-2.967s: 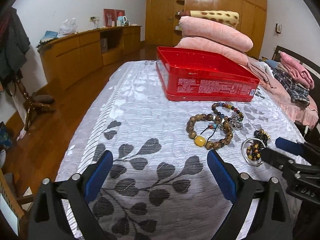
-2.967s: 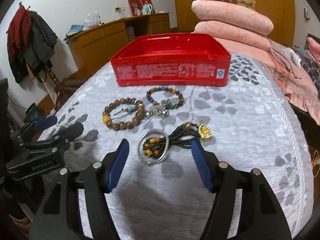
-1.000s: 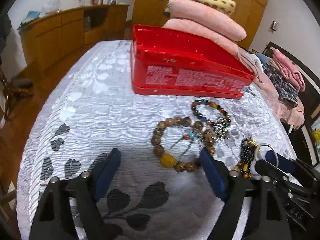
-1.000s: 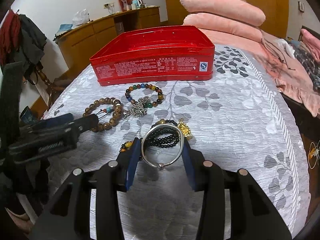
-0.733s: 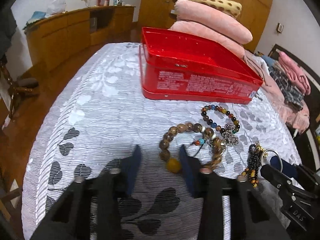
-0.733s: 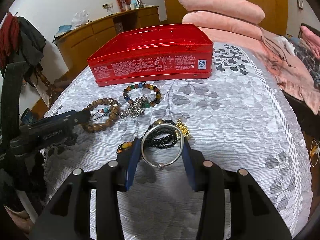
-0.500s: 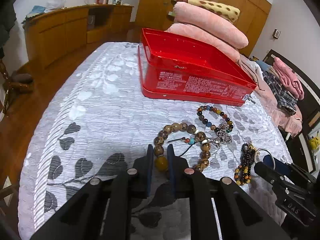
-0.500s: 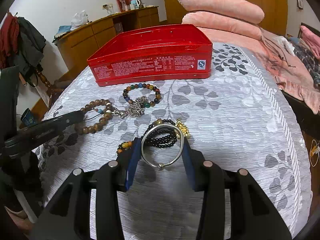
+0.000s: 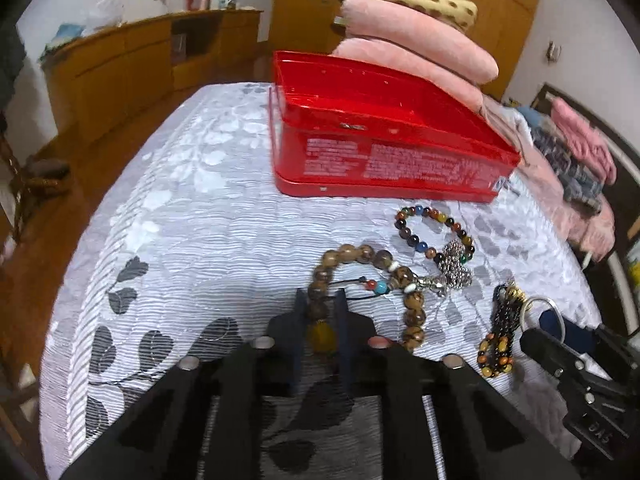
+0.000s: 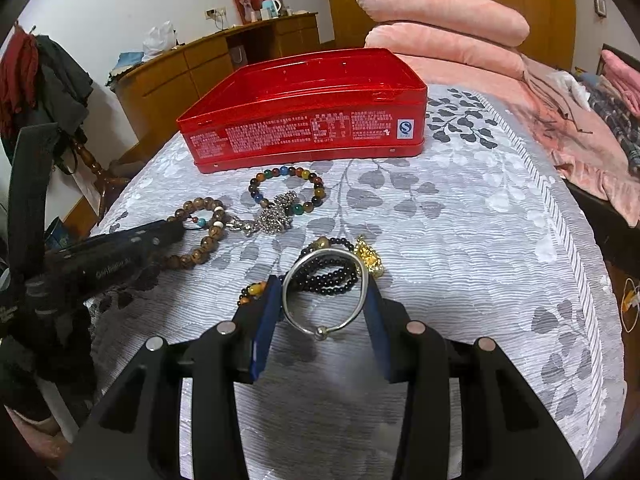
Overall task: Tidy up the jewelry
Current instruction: 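Grasp the wooden bead bracelet with yellow bead using the left tool, then lift the wooden bracelet with the left tool while the right tool lifts the bangle toward the tin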
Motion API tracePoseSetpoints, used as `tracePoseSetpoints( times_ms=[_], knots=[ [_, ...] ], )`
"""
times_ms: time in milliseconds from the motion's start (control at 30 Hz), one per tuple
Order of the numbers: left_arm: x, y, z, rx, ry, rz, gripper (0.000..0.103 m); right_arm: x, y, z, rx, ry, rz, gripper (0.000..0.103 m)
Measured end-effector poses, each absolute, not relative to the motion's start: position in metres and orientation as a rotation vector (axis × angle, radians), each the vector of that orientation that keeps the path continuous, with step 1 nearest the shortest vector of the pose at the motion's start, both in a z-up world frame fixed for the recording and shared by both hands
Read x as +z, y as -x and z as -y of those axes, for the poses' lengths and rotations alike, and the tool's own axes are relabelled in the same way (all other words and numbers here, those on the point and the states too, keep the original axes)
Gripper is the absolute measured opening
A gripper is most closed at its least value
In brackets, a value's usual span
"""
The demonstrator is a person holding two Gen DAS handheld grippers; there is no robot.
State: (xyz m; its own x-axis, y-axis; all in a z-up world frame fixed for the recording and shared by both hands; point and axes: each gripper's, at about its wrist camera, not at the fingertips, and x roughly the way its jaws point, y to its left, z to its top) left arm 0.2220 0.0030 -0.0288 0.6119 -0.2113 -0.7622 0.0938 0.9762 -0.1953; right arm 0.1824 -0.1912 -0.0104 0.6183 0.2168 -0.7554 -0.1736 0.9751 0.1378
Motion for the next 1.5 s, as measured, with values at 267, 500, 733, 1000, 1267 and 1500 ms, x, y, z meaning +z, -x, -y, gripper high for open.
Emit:
tracePoseSetpoints(
  times_ms=[267, 500, 733, 1000, 1267, 1500],
  knots=[
    [-0.007, -0.204, -0.009, -0.205, 0.185, -0.807, 0.011, -0.001, -0.178, 0.191, 0.230, -0.047, -0.852, 0.040],
    [0.021, -0.195, -0.010, -0.241, 0.194, -0.735, 0.011, 0.013, -0.179, 0.187, 0.242, -0.029, -0.821, 0.040],
    [0.034, -0.191, -0.005, -0.259, 0.185, -0.702, 0.011, 0.029, -0.182, 0.180, 0.256, -0.006, -0.792, 0.040],
    [0.034, -0.194, -0.002, -0.256, 0.165, -0.699, 0.011, 0.043, -0.189, 0.178, 0.267, -0.003, -0.768, 0.040],
    [0.039, -0.197, -0.003, -0.255, 0.159, -0.683, 0.011, 0.052, -0.200, 0.177, 0.285, -0.006, -0.750, 0.040],
    [0.050, -0.203, -0.004, -0.261, 0.158, -0.653, 0.011, 0.061, -0.208, 0.178, 0.295, -0.013, -0.731, 0.040]
  ],
)
